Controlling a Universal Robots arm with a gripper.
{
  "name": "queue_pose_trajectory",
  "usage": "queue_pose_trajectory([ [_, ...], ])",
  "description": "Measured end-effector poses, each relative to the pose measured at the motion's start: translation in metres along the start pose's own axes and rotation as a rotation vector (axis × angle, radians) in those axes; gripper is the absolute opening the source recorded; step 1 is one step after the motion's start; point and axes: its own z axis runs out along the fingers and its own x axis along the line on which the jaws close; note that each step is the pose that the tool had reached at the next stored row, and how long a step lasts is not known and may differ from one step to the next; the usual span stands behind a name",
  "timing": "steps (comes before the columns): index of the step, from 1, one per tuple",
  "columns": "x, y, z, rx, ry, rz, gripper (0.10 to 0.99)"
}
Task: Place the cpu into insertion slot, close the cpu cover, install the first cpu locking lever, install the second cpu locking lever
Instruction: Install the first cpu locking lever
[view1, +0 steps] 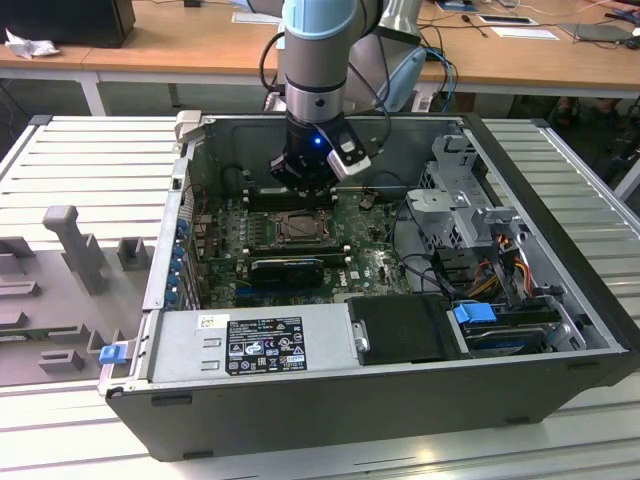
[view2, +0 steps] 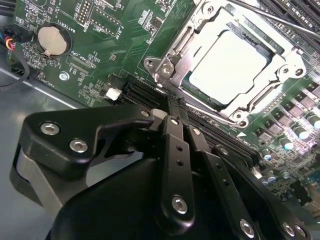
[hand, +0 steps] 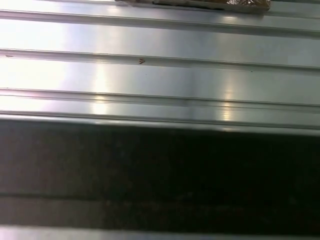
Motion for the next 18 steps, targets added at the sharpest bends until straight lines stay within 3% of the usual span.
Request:
queue_pose_trajectory([
  [6, 0.0002, -0.0004, 0.0033, 0.001, 0.0002, 0.0, 0.106],
  [12, 0.0, -0.0002, -0.0001, 0.002, 0.0006, 0.0, 0.106],
  [18, 0.0001, -0.0004, 0.0023, 0.017, 0.0016, 0.0, 0.106],
])
